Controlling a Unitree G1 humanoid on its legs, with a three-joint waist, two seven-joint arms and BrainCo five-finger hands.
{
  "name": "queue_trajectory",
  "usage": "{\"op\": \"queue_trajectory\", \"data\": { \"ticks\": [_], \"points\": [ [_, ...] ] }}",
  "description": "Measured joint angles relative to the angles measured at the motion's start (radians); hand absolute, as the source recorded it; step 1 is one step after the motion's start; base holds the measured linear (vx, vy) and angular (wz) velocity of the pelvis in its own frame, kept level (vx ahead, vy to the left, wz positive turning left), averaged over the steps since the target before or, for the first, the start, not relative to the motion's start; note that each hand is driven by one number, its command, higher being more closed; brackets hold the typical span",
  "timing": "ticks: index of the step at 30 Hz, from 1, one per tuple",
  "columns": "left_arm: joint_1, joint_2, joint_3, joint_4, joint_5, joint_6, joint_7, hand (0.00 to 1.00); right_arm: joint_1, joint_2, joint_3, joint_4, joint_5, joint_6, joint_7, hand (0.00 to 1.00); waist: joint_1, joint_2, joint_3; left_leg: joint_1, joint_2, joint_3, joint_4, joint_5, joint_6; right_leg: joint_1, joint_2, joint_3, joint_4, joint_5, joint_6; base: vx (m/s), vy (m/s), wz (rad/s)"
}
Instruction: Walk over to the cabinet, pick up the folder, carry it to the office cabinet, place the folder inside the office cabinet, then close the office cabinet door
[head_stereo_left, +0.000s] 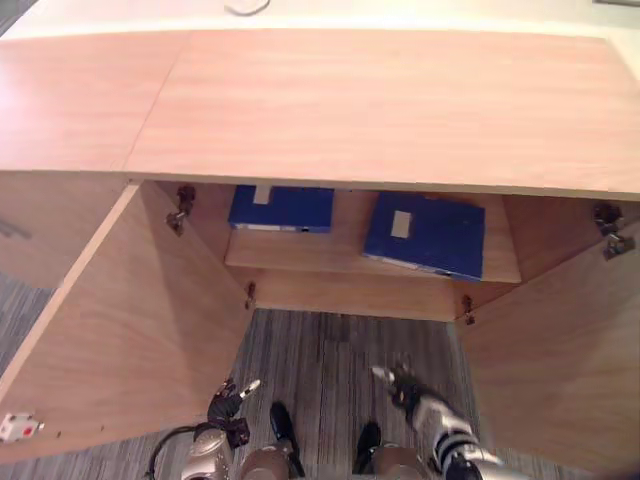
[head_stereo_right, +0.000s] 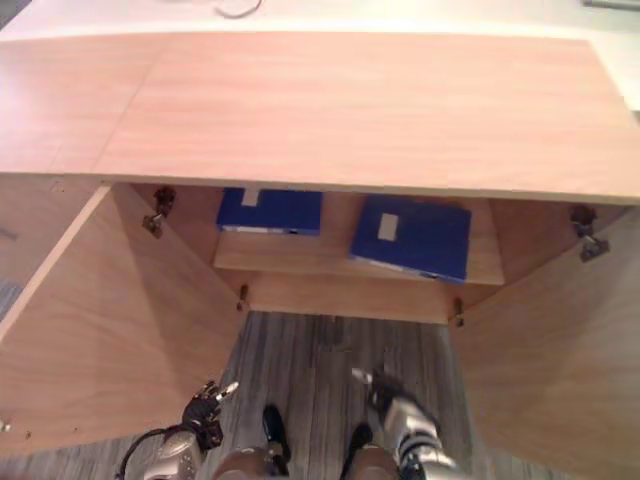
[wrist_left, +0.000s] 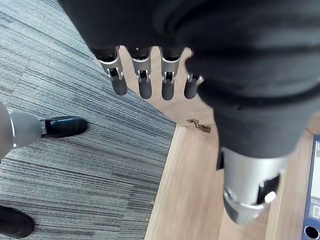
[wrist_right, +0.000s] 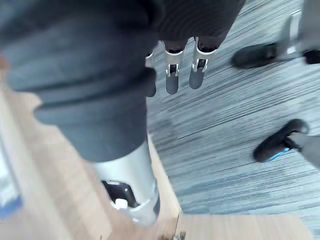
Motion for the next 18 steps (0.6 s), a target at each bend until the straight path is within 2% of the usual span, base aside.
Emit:
{"op": "queue_trajectory", "data": {
  "ticks": [4,6,7,9,14,18],
  "points": [
    [-0.005,0.01,0.001,0.054,0.034,0.0,0.005,0.0,0.088,0.026,-0.172,0.044,0.074,-0.045,-0.024,0.0,-0.018,-0.032,-0.026,0.035,-0.01,0.009,-0.001,-0.006,-0.008,0.044,0.002,0.026,-0.063,0.034,0.004,0.0,0.006,-0.21],
    [-0.005,0.009,0.0,0.082,0.041,0.0,0.009,0.0,0.107,0.031,-0.261,0.056,0.075,-0.056,-0.035,0.0,-0.028,-0.036,-0.03,0.062,-0.013,0.012,-0.002,-0.011,-0.005,0.069,0.002,0.031,-0.082,0.044,0.006,-0.06,0.009,-0.11],
    [0.003,0.005,-0.001,0.091,0.049,0.0,0.009,0.0,0.13,0.034,-0.314,0.056,0.071,-0.058,-0.04,0.0,-0.029,-0.033,-0.041,0.073,-0.013,0.014,-0.003,-0.02,0.008,0.079,0.005,0.038,-0.091,0.047,0.005,-0.07,0.016,-0.13],
    [0.013,0.005,-0.002,0.107,0.066,0.0,0.009,0.0,0.163,0.034,-0.358,0.056,0.07,-0.056,-0.045,0.0,-0.03,-0.032,-0.052,0.082,-0.013,0.021,-0.006,-0.024,0.012,0.085,0.007,0.046,-0.101,0.053,0.004,-0.08,0.013,-0.16],
    [0.042,0.009,-0.017,0.149,0.102,0.001,0.005,0.0,0.245,0.035,-0.383,0.055,0.067,-0.049,-0.051,0.0,-0.035,-0.032,-0.067,0.106,-0.014,0.059,-0.007,-0.034,0.024,0.085,0.009,0.089,-0.102,0.064,0.003,-0.04,0.01,-0.23],
    [0.045,0.008,-0.021,0.17,0.13,0.0,-0.001,0.0,0.247,0.031,-0.344,0.052,0.066,-0.049,-0.051,0.0,-0.044,-0.032,-0.066,0.127,-0.017,0.095,-0.007,-0.043,0.024,0.072,0.005,0.127,-0.075,0.064,0.003,-0.03,0.015,-0.27]
  ]
}}
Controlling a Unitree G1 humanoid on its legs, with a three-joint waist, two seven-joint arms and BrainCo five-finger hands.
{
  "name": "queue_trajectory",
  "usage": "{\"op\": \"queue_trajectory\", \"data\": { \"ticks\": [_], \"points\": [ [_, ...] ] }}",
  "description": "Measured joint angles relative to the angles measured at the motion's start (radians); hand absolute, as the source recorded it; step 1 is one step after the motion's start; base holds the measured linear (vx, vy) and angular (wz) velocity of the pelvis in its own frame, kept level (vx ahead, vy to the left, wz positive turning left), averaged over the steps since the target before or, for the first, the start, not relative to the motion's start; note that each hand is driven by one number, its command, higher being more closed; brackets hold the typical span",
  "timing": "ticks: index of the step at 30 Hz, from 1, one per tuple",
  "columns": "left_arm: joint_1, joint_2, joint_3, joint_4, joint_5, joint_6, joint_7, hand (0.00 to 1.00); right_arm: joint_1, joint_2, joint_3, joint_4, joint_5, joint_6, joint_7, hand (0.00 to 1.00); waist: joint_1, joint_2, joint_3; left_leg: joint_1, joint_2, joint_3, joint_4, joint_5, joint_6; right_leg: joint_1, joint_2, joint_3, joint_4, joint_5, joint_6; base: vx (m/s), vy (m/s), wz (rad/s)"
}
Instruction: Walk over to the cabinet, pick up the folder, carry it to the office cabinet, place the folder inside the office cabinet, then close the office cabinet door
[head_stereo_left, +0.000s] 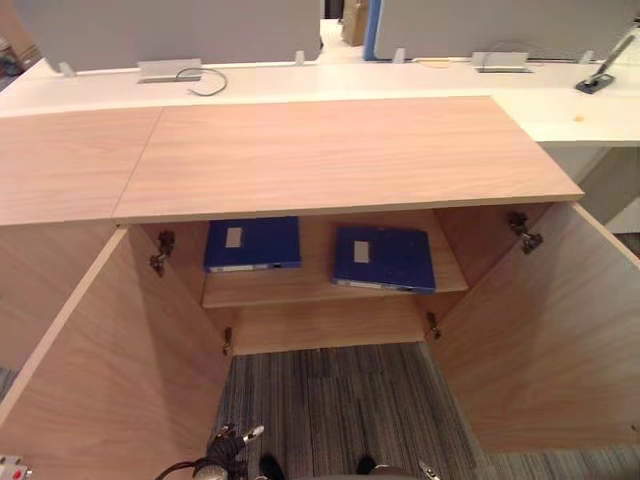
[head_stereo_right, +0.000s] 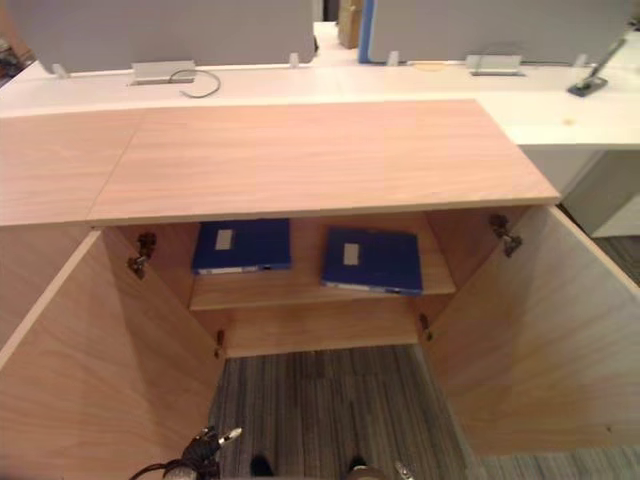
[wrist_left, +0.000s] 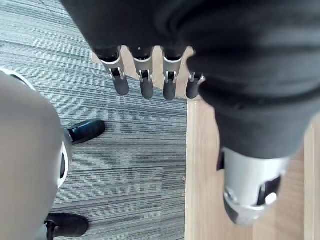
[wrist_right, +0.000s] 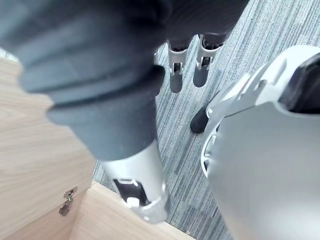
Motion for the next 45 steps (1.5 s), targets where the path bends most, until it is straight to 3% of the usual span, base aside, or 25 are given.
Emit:
{"op": "queue_trajectory", "data": {
  "ticks": [8,11,15,17,19,22,24,26,28,31,35,38,42,44,45],
  "points": [
    [0.006,0.001,0.009,0.008,0.027,0.0,0.001,0.0,-0.013,-0.008,0.098,-0.028,-0.039,-0.001,0.0,0.0,0.003,0.002,0.0,0.021,0.014,0.045,0.004,-0.012,-0.006,-0.002,0.01,0.027,-0.006,-0.001,0.0,-0.01,-0.017,-0.18],
    [0.011,0.0,0.043,0.017,0.024,0.001,0.006,0.0,-0.014,-0.009,0.118,-0.03,-0.04,-0.003,0.0,0.0,0.015,0.003,0.0,0.023,0.033,0.063,0.004,-0.008,-0.015,0.011,0.012,-0.044,-0.039,0.003,-0.012,0.04,-0.06,-0.17],
    [0.02,-0.004,0.089,0.017,0.001,0.001,0.01,0.0,-0.011,-0.01,0.117,-0.025,-0.039,-0.005,0.0,0.0,0.02,0.003,0.003,0.053,0.067,0.065,0.013,-0.015,-0.043,0.073,0.052,-0.061,-0.1,0.028,-0.017,0.07,-0.116,-0.07],
    [0.019,-0.002,0.092,0.013,-0.019,0.0,0.01,0.0,-0.015,-0.011,0.119,-0.018,-0.038,-0.009,0.0,0.0,0.024,-0.003,0.005,0.006,0.107,0.063,0.146,-0.081,-0.059,0.078,0.059,-0.082,-0.101,0.019,-0.025,0.08,-0.168,-0.02],
    [0.015,-0.003,0.093,-0.011,-0.036,-0.004,0.01,0.0,-0.015,-0.017,0.117,-0.018,-0.038,-0.011,0.0,0.0,0.028,0.008,0.025,-0.1,0.195,0.046,0.435,-0.164,-0.052,0.1,0.069,-0.089,-0.091,0.0,-0.037,0.11,-0.157,0.07],
    [0.013,-0.006,0.1,-0.046,-0.053,-0.009,0.012,0.0,-0.016,-0.022,0.117,-0.023,-0.038,-0.012,-0.006,0.0,0.046,0.011,0.049,-0.203,0.269,-0.028,0.714,-0.192,-0.053,0.154,0.077,-0.083,-0.088,-0.013,-0.056,0.1,-0.118,-0.07],
    [0.01,-0.013,0.098,-0.046,-0.057,-0.011,0.012,0.0,-0.022,-0.026,0.117,-0.022,-0.038,-0.013,-0.012,0.0,0.055,0.016,0.049,-0.217,0.239,-0.058,0.681,-0.246,-0.051,0.158,0.061,-0.071,-0.086,-0.014,-0.056,0.07,0.017,-0.2],
    [0.011,-0.017,0.098,-0.046,-0.057,-0.012,0.012,0.0,-0.035,-0.025,0.117,-0.023,-0.039,-0.012,-0.015,0.0,0.059,0.018,0.05,-0.208,0.184,-0.094,0.552,-0.238,-0.046,0.148,0.04,-0.056,-0.074,-0.019,-0.048,0.04,0.124,-0.2],
    [0.014,-0.036,0.113,-0.045,-0.06,-0.012,0.012,0.0,-0.039,-0.033,0.118,-0.038,-0.05,-0.013,-0.017,0.0,0.06,0.042,0.059,-0.16,0.159,-0.113,0.403,-0.155,-0.037,0.147,0.037,-0.048,-0.062,-0.033,-0.015,0.04,0.241,-0.13],
    [0.014,-0.03,0.146,-0.049,-0.07,-0.012,0.01,0.0,-0.038,-0.016,0.134,-0.042,-0.057,-0.013,-0.017,0.0,0.074,0.015,0.056,-0.14,0.11,-0.09,0.343,-0.143,-0.02,0.153,-0.004,-0.064,-0.071,-0.029,-0.005,0.09,0.189,0.0],
    [0.037,-0.048,0.183,-0.046,-0.096,-0.007,0.01,0.0,-0.027,-0.021,0.161,-0.041,-0.057,-0.016,-0.016,0.0,0.073,0.018,0.035,-0.025,0.026,-0.071,0.148,-0.059,-0.012,0.17,-0.048,-0.067,-0.072,-0.031,0.026,0.04,0.094,0.01],
    [0.04,-0.053,0.181,-0.045,-0.095,-0.005,0.01,0.0,-0.021,-0.023,0.161,-0.038,-0.076,-0.014,-0.015,0.0,0.068,0.021,0.021,-0.004,0.011,-0.086,0.074,-0.021,-0.013,0.166,-0.045,-0.081,-0.074,-0.035,0.031,0.05,0.015,0.1],
    [0.048,-0.048,0.169,-0.044,-0.101,-0.005,0.01,0.0,-0.019,-0.028,0.16,-0.027,-0.083,-0.008,-0.014,0.0,0.068,0.022,0.007,0.004,-0.011,-0.098,0.058,-0.018,-0.009,0.171,-0.055,-0.085,-0.077,-0.039,0.038,0.04,0.042,0.05],
    [0.05,-0.045,0.153,-0.045,-0.105,-0.006,0.01,0.0,-0.024,-0.036,0.16,-0.016,-0.115,-0.003,-0.01,0.0,0.069,0.023,0.007,0.012,-0.039,-0.11,0.058,-0.044,0.007,0.159,-0.092,-0.089,-0.023,-0.072,0.061,0.03,0.118,0.08],
    [0.053,-0.048,0.15,-0.045,-0.107,-0.008,0.01,0.0,-0.021,-0.043,0.16,-0.014,-0.117,0.0,-0.009,0.0,0.071,0.018,0.007,0.026,-0.069,-0.145,0.06,-0.078,0.018,0.133,-0.133,-0.081,0.065,-0.118,0.073,0.06,0.154,-0.03]
  ]
}}
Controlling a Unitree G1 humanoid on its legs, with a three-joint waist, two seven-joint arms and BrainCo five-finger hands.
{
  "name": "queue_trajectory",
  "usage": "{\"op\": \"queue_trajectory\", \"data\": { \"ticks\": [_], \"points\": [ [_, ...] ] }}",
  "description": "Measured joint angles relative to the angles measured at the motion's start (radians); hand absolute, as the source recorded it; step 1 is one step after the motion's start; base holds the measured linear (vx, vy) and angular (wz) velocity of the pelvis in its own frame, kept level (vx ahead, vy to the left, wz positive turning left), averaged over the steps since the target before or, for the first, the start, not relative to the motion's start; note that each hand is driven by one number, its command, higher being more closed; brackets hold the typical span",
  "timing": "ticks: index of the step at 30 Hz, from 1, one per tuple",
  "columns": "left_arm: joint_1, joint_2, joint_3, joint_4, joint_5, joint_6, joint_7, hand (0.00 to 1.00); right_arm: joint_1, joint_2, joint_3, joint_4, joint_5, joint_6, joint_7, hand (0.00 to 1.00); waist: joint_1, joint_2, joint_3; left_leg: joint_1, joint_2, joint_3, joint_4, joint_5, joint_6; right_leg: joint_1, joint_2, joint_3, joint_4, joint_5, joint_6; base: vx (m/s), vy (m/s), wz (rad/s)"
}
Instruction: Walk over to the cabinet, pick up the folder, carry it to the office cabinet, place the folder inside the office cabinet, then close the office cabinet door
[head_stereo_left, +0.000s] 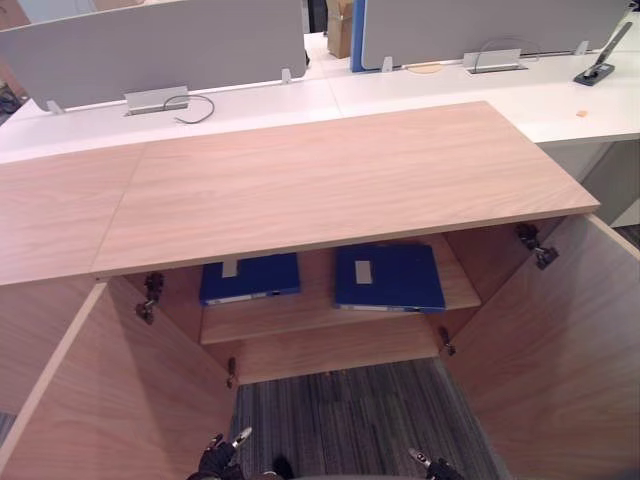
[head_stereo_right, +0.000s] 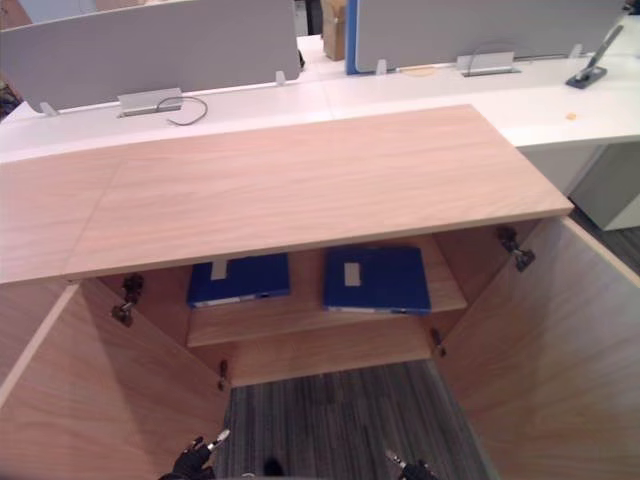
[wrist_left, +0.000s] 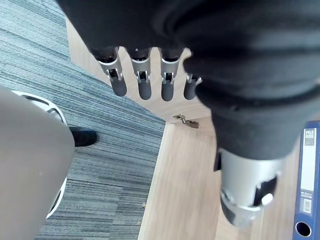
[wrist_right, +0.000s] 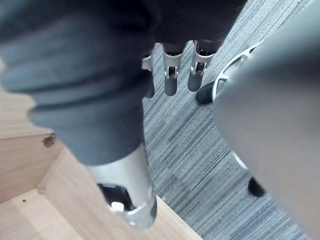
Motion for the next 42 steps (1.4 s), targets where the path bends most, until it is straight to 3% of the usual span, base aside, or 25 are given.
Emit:
{"op": "queue_trajectory", "data": {
  "ticks": [2,3,5,6,10,11,13,14,16,21,26,31,34,36,40,42],
  "points": [
    [0.004,-0.002,-0.02,0.004,0.001,0.001,0.0,0.0,0.0,-0.014,0.001,-0.016,0.0,-0.009,-0.002,0.0,-0.006,0.011,-0.007,0.021,-0.033,-0.005,0.0,-0.021,0.019,-0.073,-0.06,0.002,0.192,-0.044,-0.005,0.07,0.172,-0.17],
    [0.011,-0.004,-0.036,0.009,0.001,0.001,0.0,0.0,-0.008,-0.027,0.007,-0.037,0.003,-0.015,-0.002,0.0,-0.006,0.028,-0.013,0.033,-0.04,0.012,0.006,-0.026,0.023,-0.144,-0.097,0.0,0.34,-0.035,-0.022,0.07,0.179,-0.27],
    [0.013,0.002,-0.042,0.012,0.003,0.002,-0.001,0.0,-0.02,-0.037,0.021,-0.054,0.007,-0.018,-0.011,0.0,-0.011,0.037,-0.016,0.058,-0.036,0.039,0.019,-0.034,0.047,-0.194,-0.149,-0.025,0.473,-0.009,-0.065,0.11,0.177,-0.26],
    [0.014,0.012,-0.054,0.019,0.005,0.003,-0.001,0.0,-0.019,-0.038,0.047,-0.065,0.01,-0.023,-0.017,0.0,-0.016,0.042,-0.014,0.067,-0.027,0.043,0.018,-0.037,0.051,-0.206,-0.169,-0.067,0.502,-0.018,-0.069,0.12,0.096,-0.13],
    [0.013,0.05,-0.087,0.023,0.019,0.003,0.0,0.0,-0.02,-0.035,0.054,-0.063,0.035,-0.024,-0.016,0.0,-0.016,0.038,-0.005,0.053,0.041,0.017,0.08,-0.067,0.019,-0.202,-0.156,-0.075,0.368,-0.023,-0.056,0.09,-0.082,0.11],
    [0.014,0.061,-0.087,0.023,0.024,0.003,0.001,0.0,-0.018,-0.034,0.055,-0.061,0.039,-0.021,-0.016,0.0,-0.014,0.026,-0.004,0.039,0.048,0.012,0.118,-0.086,0.011,-0.198,-0.155,-0.069,0.317,-0.01,-0.046,0.03,-0.326,0.15],
    [0.016,0.094,-0.082,0.024,0.035,0.003,0.002,0.0,-0.019,-0.023,0.057,-0.051,0.042,-0.018,-0.015,0.0,-0.01,-0.022,0.012,0.006,0.045,0.006,0.215,-0.142,-0.02,-0.197,-0.171,-0.055,0.244,0.086,-0.032,0.01,-0.36,0.0],
    [0.024,0.095,-0.062,0.043,0.048,0.004,0.006,0.0,-0.019,-0.035,0.072,-0.039,0.042,-0.023,-0.013,0.0,-0.009,-0.025,0.02,-0.01,0.066,-0.001,0.284,-0.185,-0.044,-0.187,-0.17,-0.065,0.254,0.046,0.029,0.0,-0.363,-0.05],
    [0.052,0.063,-0.039,0.048,0.045,0.009,0.016,0.0,-0.01,-0.072,0.086,-0.024,0.041,-0.015,-0.012,0.0,-0.017,0.026,0.006,-0.03,0.131,-0.01,0.331,-0.202,-0.069,-0.188,-0.113,-0.084,0.262,0.015,0.009,0.03,-0.269,-0.04],
    [0.051,0.062,-0.013,0.051,0.043,0.01,0.024,0.0,0.025,-0.07,0.083,-0.023,0.018,-0.005,-0.012,0.0,-0.021,0.024,0.004,-0.04,0.186,-0.045,0.27,-0.15,-0.121,-0.191,-0.053,-0.136,0.259,-0.011,-0.021,0.08,-0.198,0.13],
    [0.043,0.068,-0.062,0.038,0.043,0.009,0.04,0.0,0.032,-0.061,0.16,-0.104,0.003,-0.005,-0.019,0.0,-0.023,0.015,0.006,-0.024,0.166,-0.044,0.219,-0.123,-0.117,-0.191,-0.059,-0.139,0.259,-0.011,-0.021,0.03,-0.022,0.04],
    [0.042,0.093,-0.17,-0.02,0.042,-0.011,0.06,0.0,0.002,-0.054,0.328,-0.429,-0.095,-0.018,-0.06,0.0,-0.031,0.003,0.045,-0.047,0.124,-0.044,0.226,-0.112,-0.103,-0.238,-0.118,-0.125,0.316,-0.01,-0.019,-0.06,0.038,0.03],
    [0.035,0.114,-0.234,-0.044,0.047,-0.038,0.073,0.0,-0.101,-0.106,0.396,-0.503,-0.241,-0.03,-0.094,0.0,-0.038,0.01,0.118,-0.111,0.101,-0.061,0.342,-0.157,-0.081,-0.278,-0.17,-0.105,0.384,-0.023,-0.011,-0.15,0.058,0.13],
    [0.031,0.125,-0.264,-0.039,0.052,-0.048,0.079,0.0,-0.193,-0.168,0.449,-0.506,-0.358,-0.034,-0.127,0.0,-0.046,0.022,0.185,-0.178,0.09,-0.082,0.488,-0.224,-0.064,-0.314,-0.219,-0.082,0.474,-0.054,0.003,-0.26,0.093,0.22],
    [0.032,0.129,-0.297,-0.031,0.05,-0.053,0.081,0.0,-0.299,-0.253,0.489,-0.482,-0.433,-0.035,-0.16,0.0,-0.048,0.041,0.244,-0.279,0.071,-0.111,0.663,-0.302,-0.044,-0.376,-0.292,-0.067,0.592,-0.093,0.028,-0.16,0.128,0.28],
    [0.03,0.129,-0.315,-0.035,0.045,-0.055,0.081,0.0,-0.416,-0.314,0.519,-0.391,-0.448,-0.038,-0.166,0.0,-0.051,0.057,0.272,-0.354,0.054,-0.115,0.764,-0.335,-0.023,-0.44,-0.338,-0.035,0.67,-0.104,0.031,-0.13,0.161,0.2]
  ]
}}
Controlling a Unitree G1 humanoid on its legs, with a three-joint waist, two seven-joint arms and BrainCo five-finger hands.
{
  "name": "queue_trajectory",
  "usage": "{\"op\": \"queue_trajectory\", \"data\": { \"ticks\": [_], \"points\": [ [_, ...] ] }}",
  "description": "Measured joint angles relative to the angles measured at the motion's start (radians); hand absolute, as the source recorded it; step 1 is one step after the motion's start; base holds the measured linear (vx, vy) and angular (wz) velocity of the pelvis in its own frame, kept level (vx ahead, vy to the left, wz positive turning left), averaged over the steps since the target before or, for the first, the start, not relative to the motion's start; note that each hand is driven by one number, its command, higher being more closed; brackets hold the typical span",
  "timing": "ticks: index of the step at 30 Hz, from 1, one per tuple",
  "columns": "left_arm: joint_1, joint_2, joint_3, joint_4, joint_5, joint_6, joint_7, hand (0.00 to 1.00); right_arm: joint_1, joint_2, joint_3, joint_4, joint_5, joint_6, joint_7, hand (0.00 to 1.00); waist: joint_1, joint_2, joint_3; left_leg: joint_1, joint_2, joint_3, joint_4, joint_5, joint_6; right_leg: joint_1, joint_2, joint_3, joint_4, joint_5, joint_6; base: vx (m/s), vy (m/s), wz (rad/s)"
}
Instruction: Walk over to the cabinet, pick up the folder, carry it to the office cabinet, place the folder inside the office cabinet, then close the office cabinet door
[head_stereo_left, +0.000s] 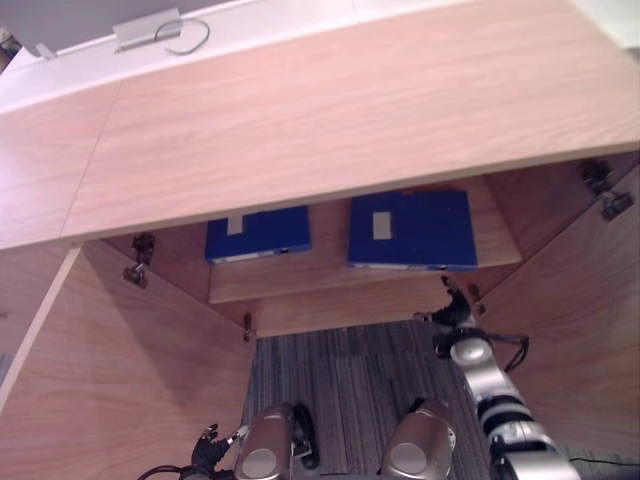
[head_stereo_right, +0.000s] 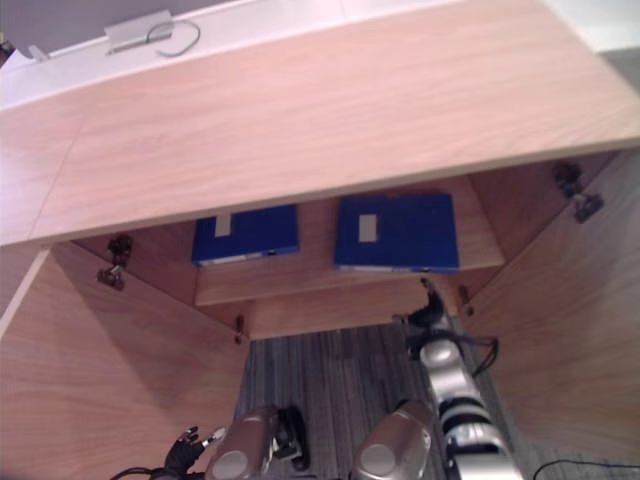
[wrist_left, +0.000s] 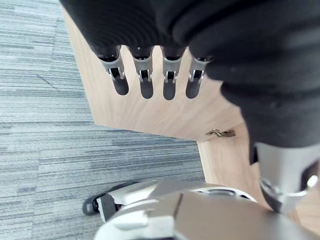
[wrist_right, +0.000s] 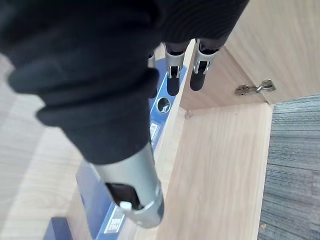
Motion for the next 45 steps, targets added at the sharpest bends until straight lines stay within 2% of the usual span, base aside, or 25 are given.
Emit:
{"op": "queue_trajectory", "data": {
  "ticks": [5,8,11,15,23,27,30,33,35,39,45],
  "points": [
    [-0.008,-0.005,-0.036,-0.004,0.0,-0.012,-0.002,0.0,-0.177,-0.109,0.007,0.163,0.006,-0.006,0.0,0.0,0.008,0.053,0.036,-0.149,-0.016,-0.004,0.162,-0.057,0.031,-0.131,-0.055,0.05,0.113,-0.018,0.013,-0.06,0.079,0.16],
    [-0.017,-0.005,-0.054,-0.003,-0.003,-0.012,-0.003,0.0,-0.224,-0.146,0.007,0.174,0.021,-0.006,0.0,0.0,0.018,0.067,0.048,-0.218,-0.018,-0.004,0.22,-0.072,0.04,-0.2,-0.071,0.072,0.159,-0.025,0.013,-0.04,-0.008,0.1],
    [-0.017,-0.008,-0.054,-0.006,-0.005,-0.013,-0.005,0.0,-0.267,-0.177,0.012,0.159,0.009,-0.005,-0.007,0.0,0.03,0.07,0.051,-0.291,-0.017,0.001,0.262,-0.078,0.044,-0.284,-0.084,0.098,0.203,-0.032,0.007,-0.05,-0.036,0.04],
    [-0.02,-0.008,-0.053,-0.005,-0.017,-0.014,-0.006,0.0,-0.305,-0.25,0.049,0.106,-0.063,0.002,-0.02,0.0,0.039,0.071,0.055,-0.395,-0.012,-0.003,0.319,-0.079,0.046,-0.394,-0.095,0.126,0.265,-0.044,0.001,-0.06,-0.044,0.08],
    [-0.038,-0.006,-0.051,-0.014,-0.052,-0.016,-0.006,0.0,-0.394,-0.304,0.077,0.09,-0.057,0.007,-0.019,0.0,0.048,0.076,0.066,-0.524,0.005,-0.008,0.374,-0.071,0.043,-0.539,-0.099,0.151,0.336,-0.061,-0.016,-0.04,-0.059,0.03],
    [-0.039,-0.014,-0.05,-0.033,-0.079,-0.017,-0.006,0.0,-0.489,-0.395,0.117,0.109,-0.055,0.008,-0.015,0.0,0.058,0.089,0.073,-0.576,0.003,-0.004,0.374,-0.051,0.042,-0.605,-0.099,0.172,0.351,-0.059,-0.018,-0.03,-0.04,0.05],
    [-0.045,-0.02,-0.05,-0.037,-0.088,-0.017,-0.006,0.0,-0.545,-0.442,0.154,0.134,-0.053,0.01,-0.003,0.0,0.07,0.107,0.084,-0.58,0.003,-0.007,0.371,-0.043,0.046,-0.612,-0.1,0.173,0.359,-0.058,-0.025,0.0,-0.049,0.03],
    [-0.048,-0.023,-0.05,-0.045,-0.088,-0.017,-0.007,0.0,-0.581,-0.459,0.196,0.135,-0.055,0.01,0.003,0.0,0.071,0.109,0.087,-0.589,0.004,-0.008,0.365,-0.037,0.041,-0.626,-0.099,0.174,0.364,-0.063,-0.032,0.02,-0.068,0.02],
    [-0.053,-0.023,-0.048,-0.046,-0.091,-0.018,-0.007,0.0,-0.605,-0.477,0.237,0.135,-0.058,0.01,0.006,0.0,0.071,0.109,0.089,-0.597,0.004,-0.008,0.359,-0.031,0.04,-0.637,-0.099,0.173,0.365,-0.063,-0.033,0.02,-0.064,0.03],
    [-0.069,-0.02,-0.044,-0.057,-0.091,-0.018,-0.011,0.0,-0.676,-0.503,0.358,0.136,-0.108,0.01,0.08,0.0,0.067,0.106,0.095,-0.601,0.008,-0.012,0.358,-0.029,0.039,-0.638,-0.093,0.172,0.366,-0.065,-0.036,0.02,-0.04,-0.01],
    [-0.111,-0.019,-0.008,-0.08,-0.096,-0.016,-0.018,0.0,-0.766,-0.491,0.432,0.142,-0.138,0.015,0.13,0.0,0.072,0.094,0.103,-0.633,0.024,-0.022,0.357,-0.019,0.033,-0.663,-0.066,0.168,0.362,-0.064,-0.037,0.01,-0.036,-0.03]
  ]
}}
